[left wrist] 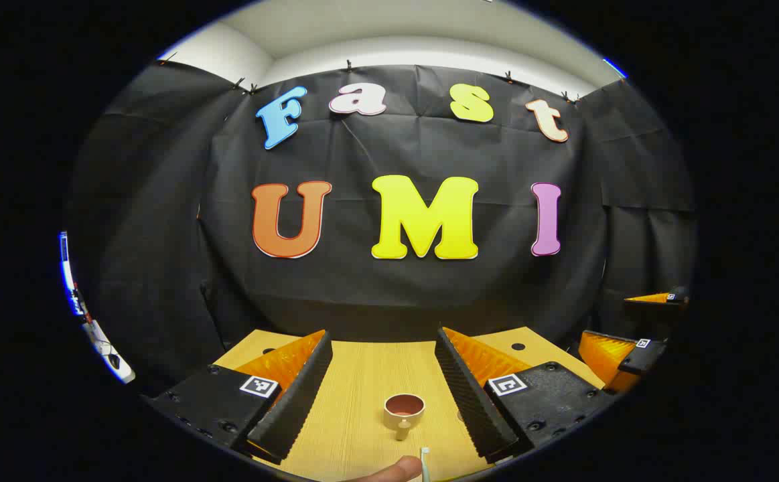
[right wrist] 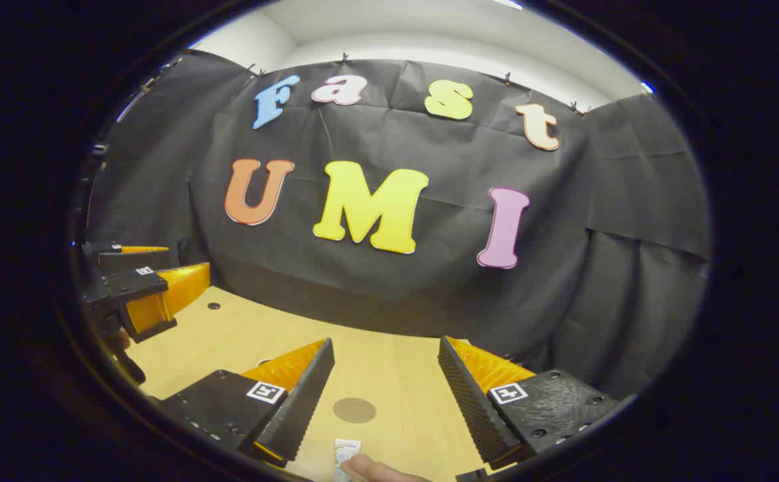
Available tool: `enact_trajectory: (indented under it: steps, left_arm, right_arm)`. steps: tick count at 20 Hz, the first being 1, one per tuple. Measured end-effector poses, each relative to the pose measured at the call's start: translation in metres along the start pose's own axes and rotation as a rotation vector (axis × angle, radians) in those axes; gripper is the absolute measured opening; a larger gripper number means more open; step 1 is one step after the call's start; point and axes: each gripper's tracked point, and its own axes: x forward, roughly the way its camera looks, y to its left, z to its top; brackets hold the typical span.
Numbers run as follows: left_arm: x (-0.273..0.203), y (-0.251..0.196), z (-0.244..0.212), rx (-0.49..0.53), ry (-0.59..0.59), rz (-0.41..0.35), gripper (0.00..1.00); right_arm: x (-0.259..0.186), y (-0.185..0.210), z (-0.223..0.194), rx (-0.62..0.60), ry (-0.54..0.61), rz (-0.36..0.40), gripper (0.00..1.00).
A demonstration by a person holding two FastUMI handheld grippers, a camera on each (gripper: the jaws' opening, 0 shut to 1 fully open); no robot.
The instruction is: Put the toothbrush and toothpaste on the desktop into the cup, then pick up the cup and place it on the coaster on the desktop.
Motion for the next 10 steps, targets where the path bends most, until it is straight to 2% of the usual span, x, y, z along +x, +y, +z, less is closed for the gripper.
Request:
enact_trajectory:
  steps: [1, 2, 3, 7, 10]
  left_arm:
    - [0.000, -0.001, 0.005, 0.006, -0.009, 0.006, 0.98]
    - [0.000, -0.002, 0.008, 0.007, -0.019, 0.008, 0.91]
    - [0.000, -0.005, 0.010, 0.002, -0.025, 0.008, 0.98]
    - [0.002, -0.021, 0.004, -0.018, -0.011, -0.001, 0.97]
    - [0.005, -0.029, -0.002, -0.025, 0.008, 0.002, 0.98]
  right_arm:
    - [0.004, 0.002, 0.000, 0.002, 0.008, 0.017, 0.95]
    - [0.007, 0.002, 0.001, 0.002, 0.012, 0.033, 0.95]
    - [0.011, 0.003, 0.002, -0.001, 0.014, 0.046, 0.95]
    - [0.023, -0.003, -0.004, 0.005, 0.033, 0.066, 0.97]
    - [0.027, -0.005, -0.006, -0.010, 0.038, 0.081, 0.95]
